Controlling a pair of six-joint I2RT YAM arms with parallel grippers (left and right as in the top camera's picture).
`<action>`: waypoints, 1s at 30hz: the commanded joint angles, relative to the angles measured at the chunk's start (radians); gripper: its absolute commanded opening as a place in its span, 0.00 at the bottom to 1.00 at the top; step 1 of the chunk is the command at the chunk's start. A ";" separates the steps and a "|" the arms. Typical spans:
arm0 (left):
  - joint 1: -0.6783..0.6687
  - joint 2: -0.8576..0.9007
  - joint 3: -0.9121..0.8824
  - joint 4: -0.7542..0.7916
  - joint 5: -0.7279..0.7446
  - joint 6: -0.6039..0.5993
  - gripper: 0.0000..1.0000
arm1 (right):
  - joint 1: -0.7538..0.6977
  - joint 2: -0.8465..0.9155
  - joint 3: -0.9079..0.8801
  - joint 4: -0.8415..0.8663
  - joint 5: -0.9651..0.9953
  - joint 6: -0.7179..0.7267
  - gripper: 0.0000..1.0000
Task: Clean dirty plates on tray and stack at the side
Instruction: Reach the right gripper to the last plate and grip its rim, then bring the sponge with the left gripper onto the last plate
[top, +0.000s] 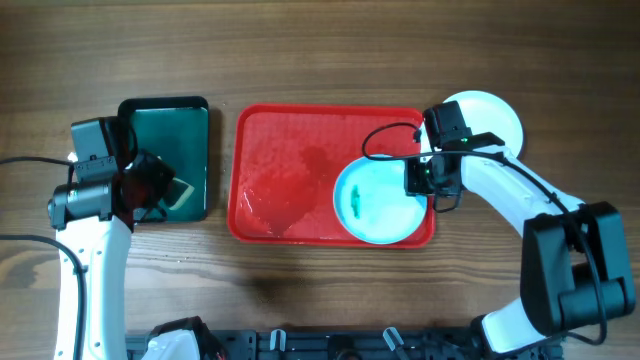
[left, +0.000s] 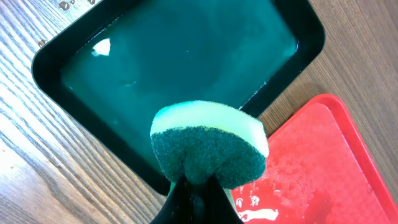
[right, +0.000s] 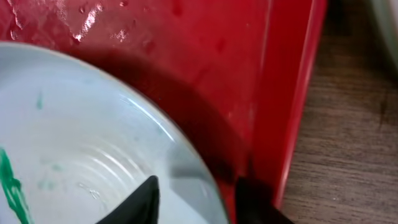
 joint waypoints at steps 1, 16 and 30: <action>0.007 0.000 0.002 0.006 0.012 -0.010 0.04 | 0.002 0.021 -0.003 -0.002 -0.135 -0.012 0.27; -0.010 0.000 0.002 0.041 0.249 0.111 0.04 | 0.244 0.021 -0.005 0.009 0.038 0.193 0.31; -0.293 0.081 0.001 0.105 0.285 0.187 0.04 | 0.245 0.023 -0.020 0.060 0.043 0.369 0.04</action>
